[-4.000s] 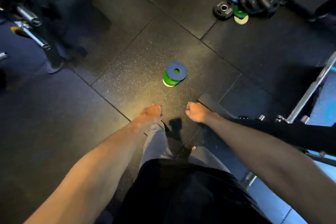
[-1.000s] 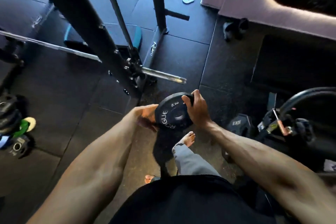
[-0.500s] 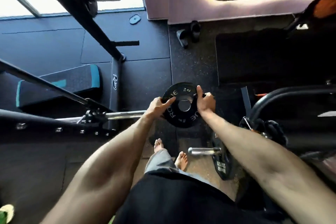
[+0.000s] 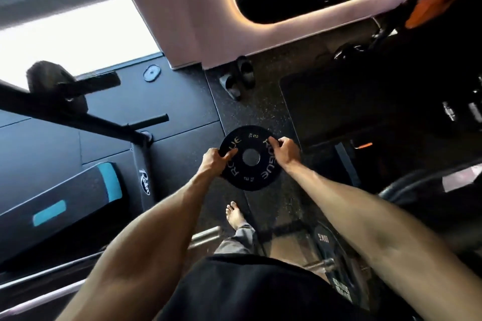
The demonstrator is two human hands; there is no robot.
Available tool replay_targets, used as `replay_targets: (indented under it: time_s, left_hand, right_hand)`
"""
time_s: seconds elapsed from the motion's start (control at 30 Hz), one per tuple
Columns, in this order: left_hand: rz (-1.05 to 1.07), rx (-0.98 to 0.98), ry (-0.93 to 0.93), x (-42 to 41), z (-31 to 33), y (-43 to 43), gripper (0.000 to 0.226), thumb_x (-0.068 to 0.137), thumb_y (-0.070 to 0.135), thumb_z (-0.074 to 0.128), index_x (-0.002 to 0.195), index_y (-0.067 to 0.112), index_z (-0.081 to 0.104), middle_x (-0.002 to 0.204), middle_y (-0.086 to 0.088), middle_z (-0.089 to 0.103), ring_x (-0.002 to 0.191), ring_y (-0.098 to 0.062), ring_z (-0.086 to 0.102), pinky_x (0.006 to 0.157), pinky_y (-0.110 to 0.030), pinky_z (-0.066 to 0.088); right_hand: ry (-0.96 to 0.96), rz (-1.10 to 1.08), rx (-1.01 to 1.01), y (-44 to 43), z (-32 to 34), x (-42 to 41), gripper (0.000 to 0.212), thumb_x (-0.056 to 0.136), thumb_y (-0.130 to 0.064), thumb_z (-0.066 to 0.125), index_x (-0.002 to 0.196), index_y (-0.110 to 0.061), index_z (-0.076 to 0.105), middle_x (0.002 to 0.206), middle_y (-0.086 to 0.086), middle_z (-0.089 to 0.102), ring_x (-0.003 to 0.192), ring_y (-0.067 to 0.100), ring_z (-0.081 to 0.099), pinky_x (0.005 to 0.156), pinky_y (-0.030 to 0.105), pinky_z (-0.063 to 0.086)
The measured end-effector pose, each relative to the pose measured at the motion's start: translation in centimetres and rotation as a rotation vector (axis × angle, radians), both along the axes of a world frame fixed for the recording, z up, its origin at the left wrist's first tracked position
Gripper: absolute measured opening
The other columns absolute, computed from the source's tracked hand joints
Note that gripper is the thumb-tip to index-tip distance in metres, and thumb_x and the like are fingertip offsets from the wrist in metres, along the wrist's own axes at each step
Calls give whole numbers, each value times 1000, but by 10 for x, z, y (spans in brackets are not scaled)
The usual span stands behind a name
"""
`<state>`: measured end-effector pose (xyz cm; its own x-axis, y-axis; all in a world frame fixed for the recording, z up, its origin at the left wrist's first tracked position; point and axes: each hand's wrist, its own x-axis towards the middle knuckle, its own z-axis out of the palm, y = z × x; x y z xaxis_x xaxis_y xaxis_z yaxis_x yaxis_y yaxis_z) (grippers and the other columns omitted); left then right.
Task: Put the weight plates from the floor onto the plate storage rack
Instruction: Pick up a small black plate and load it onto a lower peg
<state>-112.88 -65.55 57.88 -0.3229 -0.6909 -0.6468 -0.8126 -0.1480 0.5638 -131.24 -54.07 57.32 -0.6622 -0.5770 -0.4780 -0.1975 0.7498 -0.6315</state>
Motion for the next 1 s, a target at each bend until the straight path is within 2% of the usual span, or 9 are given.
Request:
replay_targets:
  time_s: [0.13, 0.27, 0.43, 0.53, 0.6, 0.67, 0.83, 0.93, 1.0]
  left_hand:
    - [-1, -36, 8, -20, 6, -62, 54, 87, 53, 64, 98, 0, 69, 87, -13, 68, 84, -29, 68, 71, -33, 53]
    - [63, -38, 32, -27, 13, -117, 57, 80, 58, 70, 99, 5, 71, 90, -15, 74, 78, -29, 73, 71, -46, 61]
    - [177, -31, 20, -28, 17, -180, 62, 63, 55, 84, 105, 11, 70, 92, -10, 74, 80, -25, 73, 65, -44, 62]
    - [282, -67, 26, -31, 17, -211, 60, 66, 53, 84, 107, 12, 70, 96, -9, 74, 82, -24, 72, 64, -42, 62]
    - [368, -139, 29, -36, 29, -221, 53, 73, 48, 81, 110, 11, 70, 101, -10, 73, 90, -25, 71, 74, -42, 61]
    - [480, -170, 29, -41, 42, -227, 48, 77, 42, 79, 111, 9, 69, 105, -9, 72, 95, -22, 69, 81, -36, 58]
    - [763, -208, 39, -38, 51, -240, 46, 78, 42, 79, 111, 12, 69, 103, -6, 72, 92, -19, 68, 73, -24, 49]
    - [904, -220, 45, -30, 57, -247, 43, 79, 41, 78, 111, 15, 67, 95, 2, 68, 76, -7, 63, 58, -9, 42]
    - [974, -241, 41, -23, 59, -251, 38, 79, 37, 79, 108, 16, 67, 88, 6, 65, 72, -4, 62, 49, -3, 38]
  right_hand:
    - [-7, 24, -26, -59, 10, -20, 52, 99, -45, 52, 106, 5, 64, 110, 22, 69, 104, 38, 64, 72, 35, 41]
    - [-56, 105, -69, -123, 20, -38, 48, 93, -47, 62, 90, 1, 62, 95, 22, 70, 90, 36, 67, 60, 29, 32]
    - [-71, 365, -52, -219, 17, -62, 39, 80, -50, 76, 72, -15, 60, 77, 3, 66, 69, 19, 63, 54, 28, 38]
    - [-86, 543, -39, -281, 11, -76, 47, 76, -54, 77, 83, -10, 65, 81, 3, 69, 73, 20, 67, 57, 27, 41]
    - [-88, 653, -36, -323, 13, -82, 57, 74, -58, 76, 93, -8, 59, 84, 3, 66, 77, 22, 65, 61, 30, 42]
    - [-87, 788, -34, -361, 20, -84, 67, 69, -67, 73, 98, -9, 57, 92, 6, 67, 84, 27, 66, 65, 35, 47]
    - [-76, 1110, -55, -439, 45, -69, 63, 71, -64, 75, 100, -14, 49, 99, 8, 66, 90, 28, 65, 77, 44, 55]
    - [-58, 1284, -63, -471, 55, -47, 51, 76, -50, 80, 97, -13, 51, 88, 1, 61, 79, 19, 61, 64, 31, 50]
    - [-43, 1368, -60, -492, 53, -29, 56, 76, -48, 80, 106, -9, 53, 90, 0, 59, 80, 19, 58, 62, 27, 41]
